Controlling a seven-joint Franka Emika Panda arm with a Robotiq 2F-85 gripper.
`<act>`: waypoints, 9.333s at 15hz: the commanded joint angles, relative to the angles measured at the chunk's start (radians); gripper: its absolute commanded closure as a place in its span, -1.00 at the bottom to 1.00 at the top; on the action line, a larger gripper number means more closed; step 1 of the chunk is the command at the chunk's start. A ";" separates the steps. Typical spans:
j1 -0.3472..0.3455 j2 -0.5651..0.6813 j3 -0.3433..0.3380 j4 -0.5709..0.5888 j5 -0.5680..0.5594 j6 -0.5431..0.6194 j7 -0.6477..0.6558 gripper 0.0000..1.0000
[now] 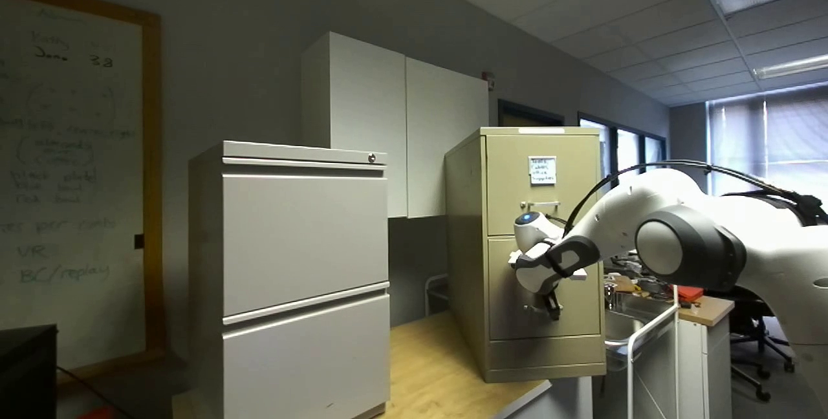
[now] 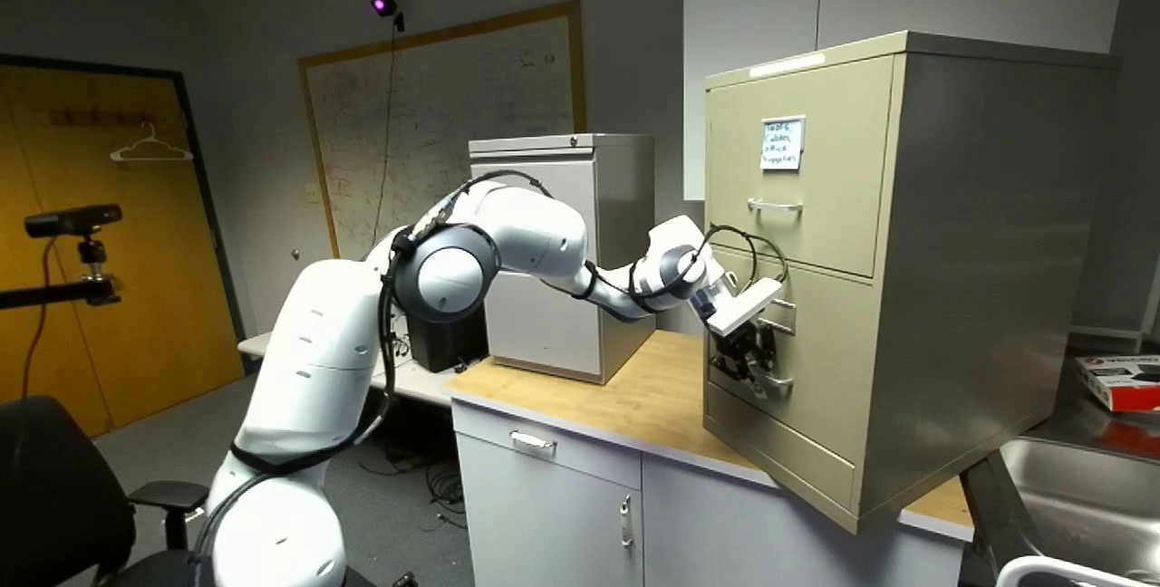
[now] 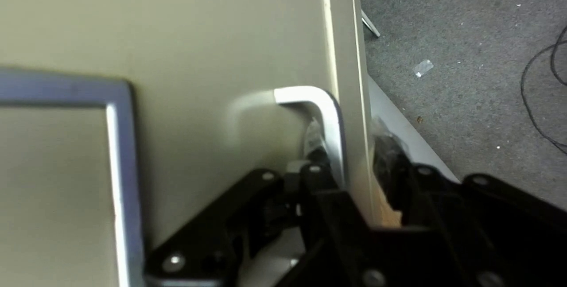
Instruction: Open the bottom drawer of the cabinet to the right.
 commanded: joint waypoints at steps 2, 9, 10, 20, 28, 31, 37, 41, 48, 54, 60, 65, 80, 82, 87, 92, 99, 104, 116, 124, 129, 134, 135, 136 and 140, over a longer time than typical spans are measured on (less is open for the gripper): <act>-0.027 -0.005 0.050 -0.113 0.115 0.042 -0.138 0.84; -0.034 -0.026 0.073 -0.221 0.194 0.214 -0.262 0.84; -0.037 -0.034 0.078 -0.242 0.204 0.248 -0.280 0.84; 0.417 -0.002 -0.470 -0.295 -0.443 0.418 0.282 0.84; 0.717 0.152 -0.723 -0.294 -0.954 0.362 0.730 0.84; 0.734 0.170 -0.761 -0.278 -1.176 0.373 0.806 0.84; 0.480 -0.027 -0.524 -0.321 -1.029 0.294 0.415 0.84; 0.241 -0.089 -0.266 -0.300 -0.842 0.197 0.162 0.84; 0.077 -0.038 -0.060 -0.113 -0.504 -0.100 -0.084 0.84; 0.041 -0.025 -0.011 -0.018 -0.297 -0.288 -0.192 0.84; 0.032 -0.047 -0.001 0.049 -0.030 -0.641 -0.249 -0.13; 0.023 -0.096 0.007 0.089 0.203 -0.840 -0.166 -0.71; -0.002 -0.130 0.036 -0.039 0.742 -0.255 0.083 -1.00; -0.001 -0.129 0.041 -0.079 0.738 -0.080 0.071 -1.00; -0.011 -0.118 0.034 -0.169 0.679 0.337 0.075 -1.00; -0.009 -0.111 -0.027 -0.277 0.493 0.584 0.180 -1.00; 0.055 -0.061 -0.229 -0.294 0.243 0.715 0.417 -1.00; 0.048 -0.068 -0.211 -0.294 0.205 0.688 0.509 -1.00; 0.032 -0.076 -0.073 -0.293 0.182 0.608 0.560 -1.00; 0.019 0.000 -0.033 -0.205 0.182 0.379 0.528 -0.91; 0.028 0.019 -0.027 -0.072 0.173 0.100 0.509 -0.17; 0.118 0.127 -0.098 0.130 -0.030 -0.091 0.756 0.67; 0.136 0.152 -0.104 0.161 -0.062 -0.133 0.800 0.79; 0.153 0.175 -0.109 0.188 -0.096 -0.177 0.832 0.88; 0.193 0.227 -0.097 0.222 -0.209 -0.296 0.911 0.93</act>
